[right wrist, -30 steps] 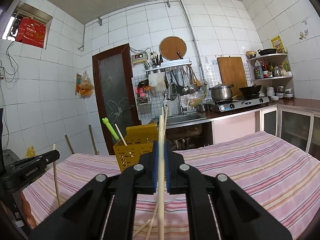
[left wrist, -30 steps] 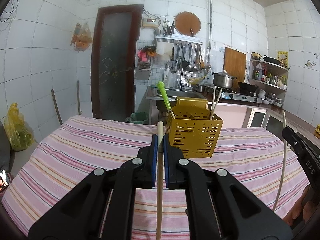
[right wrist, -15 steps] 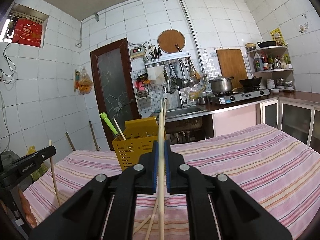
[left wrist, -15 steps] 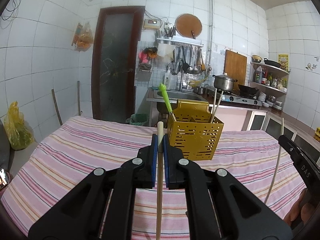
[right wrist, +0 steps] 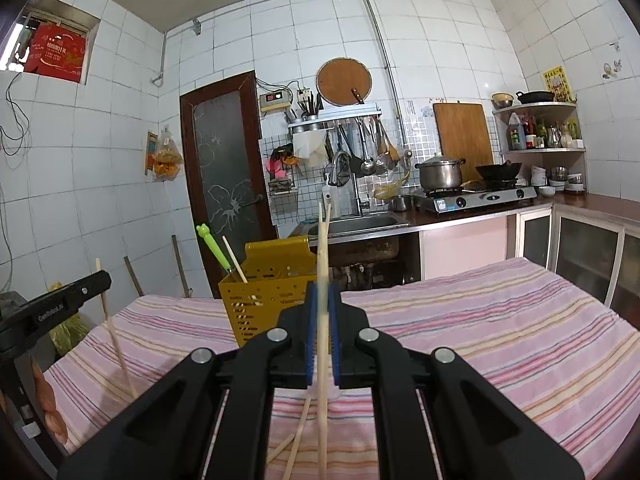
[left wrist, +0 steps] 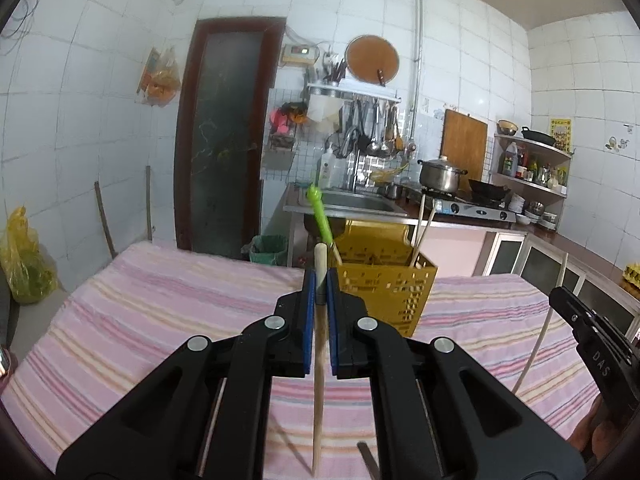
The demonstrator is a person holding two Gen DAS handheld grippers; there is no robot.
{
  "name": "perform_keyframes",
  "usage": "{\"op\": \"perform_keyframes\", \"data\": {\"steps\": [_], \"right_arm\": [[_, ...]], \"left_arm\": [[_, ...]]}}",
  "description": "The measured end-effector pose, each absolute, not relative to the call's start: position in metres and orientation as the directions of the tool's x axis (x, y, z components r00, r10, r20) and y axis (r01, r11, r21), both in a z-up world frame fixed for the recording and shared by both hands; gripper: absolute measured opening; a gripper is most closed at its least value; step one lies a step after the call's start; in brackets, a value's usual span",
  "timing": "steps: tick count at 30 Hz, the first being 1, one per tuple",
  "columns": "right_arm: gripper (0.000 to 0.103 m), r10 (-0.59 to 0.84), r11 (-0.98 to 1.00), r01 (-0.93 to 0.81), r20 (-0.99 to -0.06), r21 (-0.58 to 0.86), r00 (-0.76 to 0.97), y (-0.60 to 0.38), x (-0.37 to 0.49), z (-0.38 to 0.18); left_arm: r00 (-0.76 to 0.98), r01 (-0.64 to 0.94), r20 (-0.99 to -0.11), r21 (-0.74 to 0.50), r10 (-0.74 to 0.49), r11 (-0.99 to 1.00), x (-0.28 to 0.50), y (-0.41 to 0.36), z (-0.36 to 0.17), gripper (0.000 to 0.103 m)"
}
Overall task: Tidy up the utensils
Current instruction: 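Lift both held chopsticks and carry them over the yellow holder, then lower the chopsticks into the holder and open both tools, then move both tools back down toward the remaining utensils on the cloth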
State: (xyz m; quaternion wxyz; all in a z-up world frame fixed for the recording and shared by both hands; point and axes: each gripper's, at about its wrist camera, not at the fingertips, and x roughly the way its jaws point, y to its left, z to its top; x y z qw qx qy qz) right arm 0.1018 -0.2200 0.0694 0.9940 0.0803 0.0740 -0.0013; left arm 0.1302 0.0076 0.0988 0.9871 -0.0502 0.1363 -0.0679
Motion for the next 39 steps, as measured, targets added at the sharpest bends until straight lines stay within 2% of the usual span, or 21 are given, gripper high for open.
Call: {"op": "perform_keyframes", "data": {"steps": [6,13,17,23,28,32,33,34,35,36,38,39], "right_arm": [[0.006,0.012,0.992,-0.002,-0.077,0.125,0.997,-0.216,0.121,0.115],[0.006,0.019,0.995,-0.025,0.07,0.093,0.997,-0.21,0.173,0.183],[0.006,0.024,0.994,-0.033,0.082,0.103,0.996,-0.212,0.22,0.2],[0.006,0.022,0.994,-0.029,0.066,0.105,0.998,-0.214,0.288,0.179],[0.006,0.031,0.995,-0.028,-0.035,0.098,0.999,-0.214,0.324,0.13],[0.007,0.037,0.996,-0.028,-0.099,0.083,0.994,-0.215,0.325,0.117],[0.009,0.036,0.996,-0.026,-0.112,0.081,0.993,-0.217,0.325,0.119],[0.026,0.031,0.997,-0.021,-0.128,0.078,0.991,-0.218,0.322,0.122],[0.042,0.018,0.997,-0.007,-0.141,0.072,0.99,-0.221,0.315,0.127],[0.069,0.002,0.998,0.008,-0.144,0.07,0.99,-0.224,0.308,0.131],[0.07,-0.019,0.998,0.03,-0.162,0.063,0.987,-0.23,0.294,0.138],[0.07,-0.031,0.997,0.043,-0.182,0.061,0.983,-0.234,0.285,0.142]], "left_arm": [[0.973,0.166,-0.143,-0.096,-0.179,0.981,0.149,-0.005,0.15,0.004],[0.981,0.196,0.008,-0.109,-0.196,0.975,0.194,-0.024,0.214,0.004],[0.979,0.2,0.057,-0.101,-0.195,0.974,0.234,-0.039,0.226,0.004],[0.979,0.202,-0.006,-0.104,-0.204,0.974,0.297,-0.055,0.192,0.004],[0.972,0.184,-0.122,-0.131,-0.2,0.974,0.33,-0.054,0.14,0.004],[0.964,0.168,-0.182,-0.159,-0.196,0.973,0.333,-0.045,0.132,0.005],[0.963,0.166,-0.188,-0.162,-0.195,0.973,0.33,-0.041,0.134,0.016],[0.962,0.16,-0.196,-0.164,-0.191,0.973,0.325,-0.037,0.139,0.028],[0.962,0.154,-0.199,-0.168,-0.186,0.974,0.317,-0.031,0.144,0.062],[0.965,0.148,-0.19,-0.172,-0.18,0.974,0.311,-0.027,0.148,0.082],[0.975,0.13,-0.156,-0.168,-0.157,0.977,0.288,-0.016,0.157,0.088],[0.974,0.127,-0.169,-0.153,-0.152,0.98,0.281,-0.013,0.16,0.092]]}}
